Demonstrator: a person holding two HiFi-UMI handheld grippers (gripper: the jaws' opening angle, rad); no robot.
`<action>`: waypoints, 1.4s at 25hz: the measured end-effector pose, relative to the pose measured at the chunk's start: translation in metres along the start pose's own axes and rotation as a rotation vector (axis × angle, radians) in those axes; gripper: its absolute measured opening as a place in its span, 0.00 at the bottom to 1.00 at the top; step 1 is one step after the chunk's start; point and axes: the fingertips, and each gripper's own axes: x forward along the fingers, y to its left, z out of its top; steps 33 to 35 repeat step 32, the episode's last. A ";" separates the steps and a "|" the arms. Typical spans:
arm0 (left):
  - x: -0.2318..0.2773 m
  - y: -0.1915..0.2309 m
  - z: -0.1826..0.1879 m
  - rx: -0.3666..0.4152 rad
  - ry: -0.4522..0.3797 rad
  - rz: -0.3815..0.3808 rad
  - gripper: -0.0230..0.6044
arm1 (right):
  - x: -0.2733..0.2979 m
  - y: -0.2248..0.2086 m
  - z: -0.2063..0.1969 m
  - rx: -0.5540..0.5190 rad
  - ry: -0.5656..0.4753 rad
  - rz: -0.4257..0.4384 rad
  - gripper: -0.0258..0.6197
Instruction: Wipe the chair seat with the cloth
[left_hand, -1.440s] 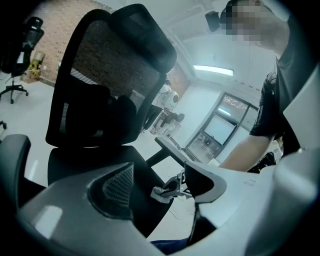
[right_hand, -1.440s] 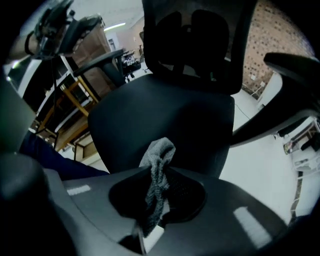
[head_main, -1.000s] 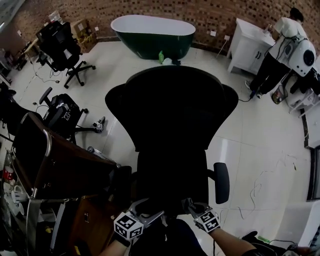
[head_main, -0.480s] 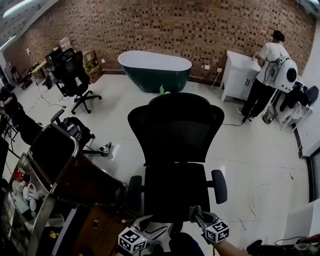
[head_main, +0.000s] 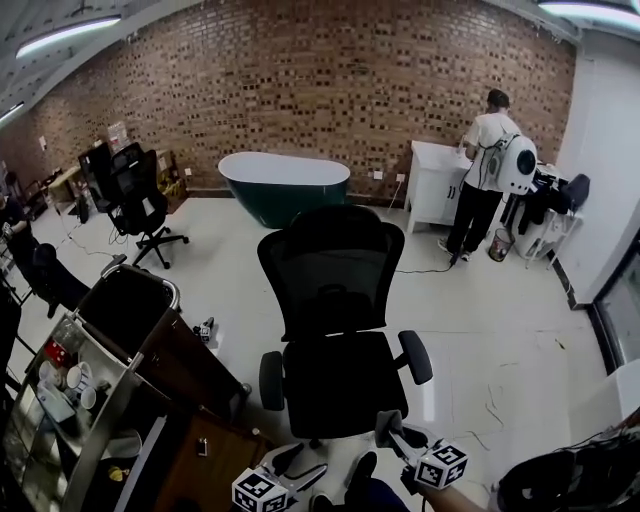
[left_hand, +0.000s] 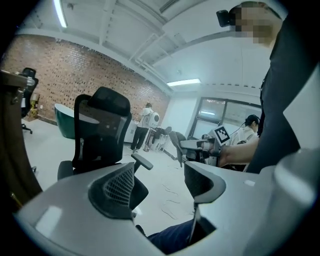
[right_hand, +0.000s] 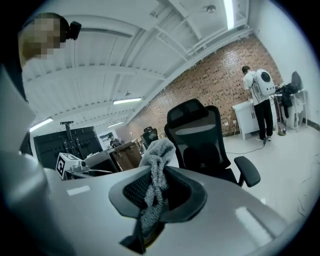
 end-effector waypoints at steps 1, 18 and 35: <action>-0.002 -0.009 0.003 0.007 -0.008 -0.011 0.57 | -0.009 0.010 0.002 -0.002 -0.007 0.013 0.11; 0.025 -0.119 0.034 0.030 -0.126 -0.007 0.57 | -0.118 0.021 0.025 -0.077 -0.034 0.141 0.11; 0.016 -0.137 0.031 0.063 -0.130 0.049 0.57 | -0.135 0.023 0.028 -0.107 -0.053 0.202 0.11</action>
